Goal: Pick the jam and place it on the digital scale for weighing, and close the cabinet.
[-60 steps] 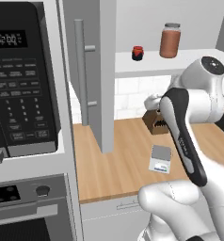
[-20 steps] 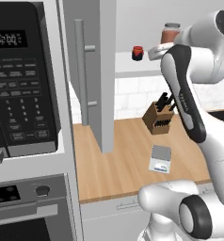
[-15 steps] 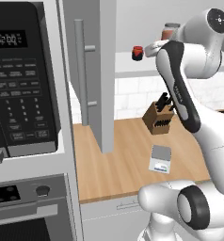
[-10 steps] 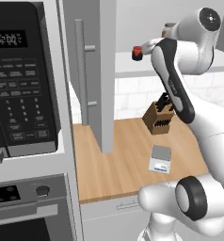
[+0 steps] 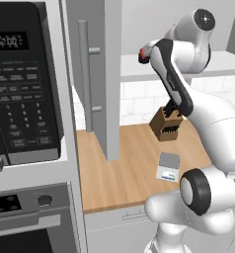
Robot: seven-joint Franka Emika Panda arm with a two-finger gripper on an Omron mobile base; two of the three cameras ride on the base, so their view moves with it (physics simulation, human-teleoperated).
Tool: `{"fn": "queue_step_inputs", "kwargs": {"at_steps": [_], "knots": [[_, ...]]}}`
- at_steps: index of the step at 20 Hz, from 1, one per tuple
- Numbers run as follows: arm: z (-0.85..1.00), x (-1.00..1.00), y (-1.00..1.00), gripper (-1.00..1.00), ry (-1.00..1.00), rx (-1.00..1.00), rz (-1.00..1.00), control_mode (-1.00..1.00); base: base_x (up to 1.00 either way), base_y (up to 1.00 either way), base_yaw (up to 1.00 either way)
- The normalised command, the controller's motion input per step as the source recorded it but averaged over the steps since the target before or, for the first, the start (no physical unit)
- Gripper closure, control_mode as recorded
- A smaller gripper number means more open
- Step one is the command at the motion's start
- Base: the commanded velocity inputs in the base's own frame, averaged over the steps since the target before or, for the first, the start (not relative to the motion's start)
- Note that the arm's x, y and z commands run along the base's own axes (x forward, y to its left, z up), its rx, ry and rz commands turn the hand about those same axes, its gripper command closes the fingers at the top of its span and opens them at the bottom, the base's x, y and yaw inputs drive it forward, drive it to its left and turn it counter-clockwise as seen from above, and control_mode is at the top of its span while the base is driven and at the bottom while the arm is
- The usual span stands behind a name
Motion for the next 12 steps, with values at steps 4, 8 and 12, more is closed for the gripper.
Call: {"fn": "queue_step_inputs", "kwargs": {"at_steps": [4,8,12], "knots": [[-0.12,0.40,0.00,-1.00,0.00,-0.01,0.00,-1.00,0.00,0.00,0.00],[-0.14,0.27,0.00,-1.00,0.00,0.00,0.00,-1.00,0.00,0.00,0.00],[-0.13,0.31,0.00,-1.00,0.00,0.00,0.00,-1.00,0.00,0.00,0.00]]}}
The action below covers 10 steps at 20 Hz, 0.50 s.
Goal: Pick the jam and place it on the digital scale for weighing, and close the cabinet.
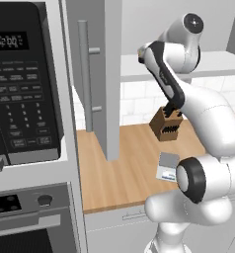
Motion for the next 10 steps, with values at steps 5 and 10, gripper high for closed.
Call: {"fn": "queue_step_inputs", "kwargs": {"at_steps": [5,10], "knots": [[-0.07,0.28,0.00,-1.00,0.00,0.00,0.00,-1.00,0.00,0.00,0.00],[0.00,0.31,-0.03,-1.00,0.00,0.00,0.00,-1.00,0.00,0.00,0.00]]}}
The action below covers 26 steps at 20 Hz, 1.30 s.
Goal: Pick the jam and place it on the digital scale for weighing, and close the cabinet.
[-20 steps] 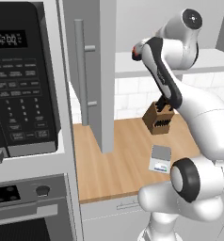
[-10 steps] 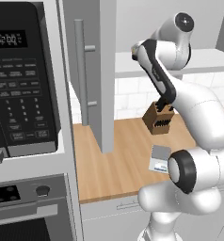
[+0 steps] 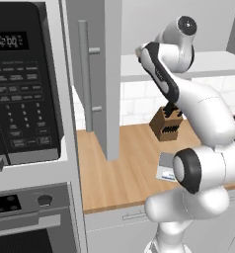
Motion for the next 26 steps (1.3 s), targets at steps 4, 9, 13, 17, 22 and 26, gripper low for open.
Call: {"fn": "queue_step_inputs", "kwargs": {"at_steps": [4,9,13,17,22,26], "knots": [[0.00,0.33,0.00,-1.00,0.00,0.00,0.00,-1.00,0.00,0.00,0.00],[0.00,0.24,0.00,-1.00,0.00,0.00,0.00,-1.00,0.00,0.00,0.00],[0.00,0.24,0.00,-1.00,0.00,0.00,0.00,-1.00,0.00,0.00,0.00],[0.00,0.26,0.00,-1.00,0.00,0.00,0.00,-1.00,0.00,0.00,0.00],[0.00,0.28,0.00,-1.00,0.00,0.02,0.01,-1.00,0.00,0.00,0.00],[-0.16,0.16,-0.01,-1.00,0.00,0.12,0.03,-1.00,0.00,0.00,0.00]]}}
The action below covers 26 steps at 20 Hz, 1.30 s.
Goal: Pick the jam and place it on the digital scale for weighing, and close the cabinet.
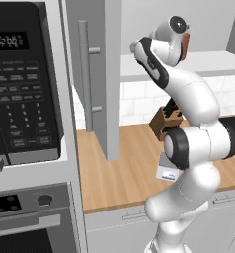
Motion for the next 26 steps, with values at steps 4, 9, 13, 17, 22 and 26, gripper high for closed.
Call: {"fn": "queue_step_inputs", "kwargs": {"at_steps": [4,9,13,17,22,26], "knots": [[-0.14,0.20,0.00,-1.00,0.00,0.00,0.01,-1.00,0.00,0.00,0.00],[-0.18,0.18,0.00,-1.00,0.00,0.00,0.00,-1.00,0.00,0.00,0.00],[-0.25,0.21,0.00,-1.00,0.00,0.00,0.00,-1.00,0.00,0.00,0.00],[-0.20,0.27,0.00,-1.00,0.00,0.00,0.00,-1.00,0.00,0.00,0.00],[-0.07,0.19,0.00,1.00,0.00,0.00,0.00,-1.00,0.00,0.00,0.00],[-0.05,0.01,0.00,1.00,0.00,0.00,0.00,-1.00,0.00,0.00,0.00]]}}
